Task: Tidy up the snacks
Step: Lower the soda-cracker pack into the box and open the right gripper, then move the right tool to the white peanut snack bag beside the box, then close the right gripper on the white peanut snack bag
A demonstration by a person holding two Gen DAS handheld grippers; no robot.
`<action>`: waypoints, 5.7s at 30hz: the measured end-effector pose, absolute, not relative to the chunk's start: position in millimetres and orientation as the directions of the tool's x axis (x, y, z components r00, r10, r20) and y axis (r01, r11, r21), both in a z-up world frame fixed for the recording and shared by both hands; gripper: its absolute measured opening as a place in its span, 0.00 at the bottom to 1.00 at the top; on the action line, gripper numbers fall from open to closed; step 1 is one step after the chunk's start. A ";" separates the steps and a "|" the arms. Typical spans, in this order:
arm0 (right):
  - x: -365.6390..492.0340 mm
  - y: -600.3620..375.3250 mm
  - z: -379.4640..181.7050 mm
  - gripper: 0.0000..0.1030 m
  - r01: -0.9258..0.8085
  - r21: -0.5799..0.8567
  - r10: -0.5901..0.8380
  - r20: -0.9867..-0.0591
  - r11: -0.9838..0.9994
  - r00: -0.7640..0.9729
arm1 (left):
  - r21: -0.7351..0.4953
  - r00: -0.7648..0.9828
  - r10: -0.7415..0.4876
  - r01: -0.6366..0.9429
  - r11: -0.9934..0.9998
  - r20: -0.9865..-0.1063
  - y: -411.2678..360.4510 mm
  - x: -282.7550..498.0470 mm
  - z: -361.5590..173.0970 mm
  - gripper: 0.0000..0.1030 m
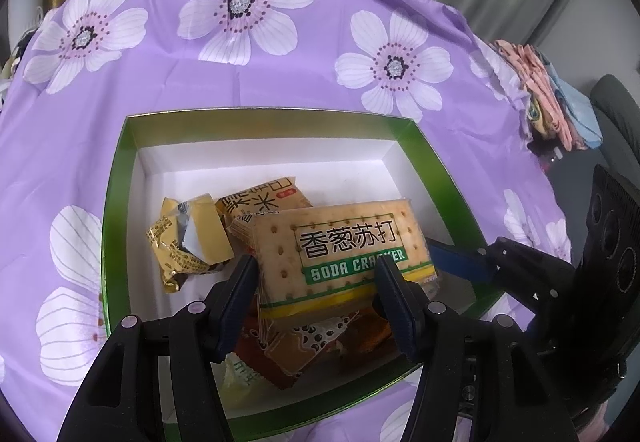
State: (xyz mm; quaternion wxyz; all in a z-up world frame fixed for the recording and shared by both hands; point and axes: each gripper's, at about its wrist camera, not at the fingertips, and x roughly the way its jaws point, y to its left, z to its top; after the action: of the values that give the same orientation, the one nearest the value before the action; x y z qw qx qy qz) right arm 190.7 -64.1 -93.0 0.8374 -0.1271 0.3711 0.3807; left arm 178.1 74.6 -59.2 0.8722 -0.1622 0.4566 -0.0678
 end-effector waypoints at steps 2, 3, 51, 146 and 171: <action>192.0 -63.6 -94.1 0.48 -0.732 0.074 0.542 -0.723 0.677 0.428 | -0.342 0.570 -0.264 -0.033 0.939 -0.778 74.5 179.3 -60.6 0.59; 192.8 -63.3 -94.8 0.48 -0.732 0.077 0.542 -0.725 0.677 0.425 | -0.342 0.569 -0.263 -0.033 0.939 -0.779 74.6 179.4 -61.0 0.59; 203.5 -57.2 -103.3 0.60 -0.719 0.101 0.514 -0.767 0.688 0.384 | -0.336 0.540 -0.252 -0.062 0.940 -0.803 76.4 181.6 -71.9 0.61; 37.5 -53.2 -113.2 0.89 -0.771 0.287 0.697 -0.667 0.568 0.265 | -0.356 0.692 -0.112 -0.219 0.909 -0.713 142.1 -7.4 -54.3 0.91; 79.4 42.3 -162.3 0.46 -0.796 0.354 0.691 -0.715 0.491 0.108 | -0.428 0.637 -0.236 -0.163 0.889 -0.733 159.5 28.3 -97.7 0.39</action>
State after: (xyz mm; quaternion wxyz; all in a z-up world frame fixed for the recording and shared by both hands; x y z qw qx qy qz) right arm 79.4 42.3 -162.3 0.7421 -0.0593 0.4417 0.5008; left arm 28.3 159.5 -97.7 0.8739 -0.2347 0.4253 -0.0210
